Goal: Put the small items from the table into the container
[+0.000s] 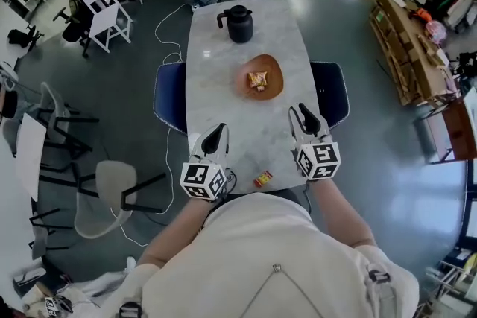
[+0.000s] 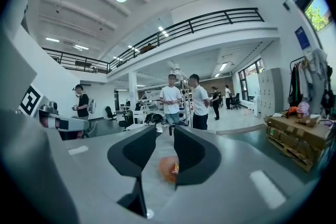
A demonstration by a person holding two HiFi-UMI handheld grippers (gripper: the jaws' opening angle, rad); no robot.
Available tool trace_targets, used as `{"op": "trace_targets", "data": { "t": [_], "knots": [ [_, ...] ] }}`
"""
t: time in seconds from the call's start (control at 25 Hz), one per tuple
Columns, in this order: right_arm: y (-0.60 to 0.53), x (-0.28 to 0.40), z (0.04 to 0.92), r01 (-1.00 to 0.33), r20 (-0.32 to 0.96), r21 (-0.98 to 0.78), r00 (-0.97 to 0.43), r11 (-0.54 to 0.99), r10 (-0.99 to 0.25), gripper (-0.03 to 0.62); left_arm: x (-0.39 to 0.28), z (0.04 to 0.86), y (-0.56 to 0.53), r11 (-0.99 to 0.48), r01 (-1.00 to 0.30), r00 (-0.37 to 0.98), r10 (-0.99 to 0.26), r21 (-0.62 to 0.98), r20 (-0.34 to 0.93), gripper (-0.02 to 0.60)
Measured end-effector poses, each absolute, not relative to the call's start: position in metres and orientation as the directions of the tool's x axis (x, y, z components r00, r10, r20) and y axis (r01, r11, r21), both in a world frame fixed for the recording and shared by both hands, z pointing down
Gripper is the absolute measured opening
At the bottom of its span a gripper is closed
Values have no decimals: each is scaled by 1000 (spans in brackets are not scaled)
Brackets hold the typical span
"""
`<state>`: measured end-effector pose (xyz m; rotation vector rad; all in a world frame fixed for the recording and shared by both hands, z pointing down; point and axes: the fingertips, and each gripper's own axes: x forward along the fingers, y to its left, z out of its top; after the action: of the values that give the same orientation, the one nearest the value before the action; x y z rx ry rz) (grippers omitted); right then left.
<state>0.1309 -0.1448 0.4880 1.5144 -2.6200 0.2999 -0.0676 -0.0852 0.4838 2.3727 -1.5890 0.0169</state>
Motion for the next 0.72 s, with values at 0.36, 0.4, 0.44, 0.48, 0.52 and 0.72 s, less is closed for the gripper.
{"op": "trace_targets", "data": {
  "t": [0.36,0.4,0.44,0.48,0.52,0.72],
  "knots": [
    [-142,152,490,-889,199,-138,-456,436,-867,138,-63,481,-88,-363,-899,407,-898,244,164,5],
    [-141,151,489,-889,198,-139,-457,437,-867,138,-64,481,-88,-361,-899,407,-898,250,166,5],
    [-140,149,489,-888,197,-139,-458,438,-867,138,-65,481,-88,-360,-898,408,-898,253,168,5],
    [-139,148,489,-887,198,-139,-460,440,-866,138,-65,481,-87,-366,-897,412,-896,246,167,5],
    [-138,147,489,-887,199,-139,-461,441,-864,138,-64,479,-86,-380,-896,420,-893,229,162,3],
    [-137,148,492,-887,213,-140,-460,440,-862,138,-57,466,-85,-420,-880,449,-888,220,101,3]
  ]
}}
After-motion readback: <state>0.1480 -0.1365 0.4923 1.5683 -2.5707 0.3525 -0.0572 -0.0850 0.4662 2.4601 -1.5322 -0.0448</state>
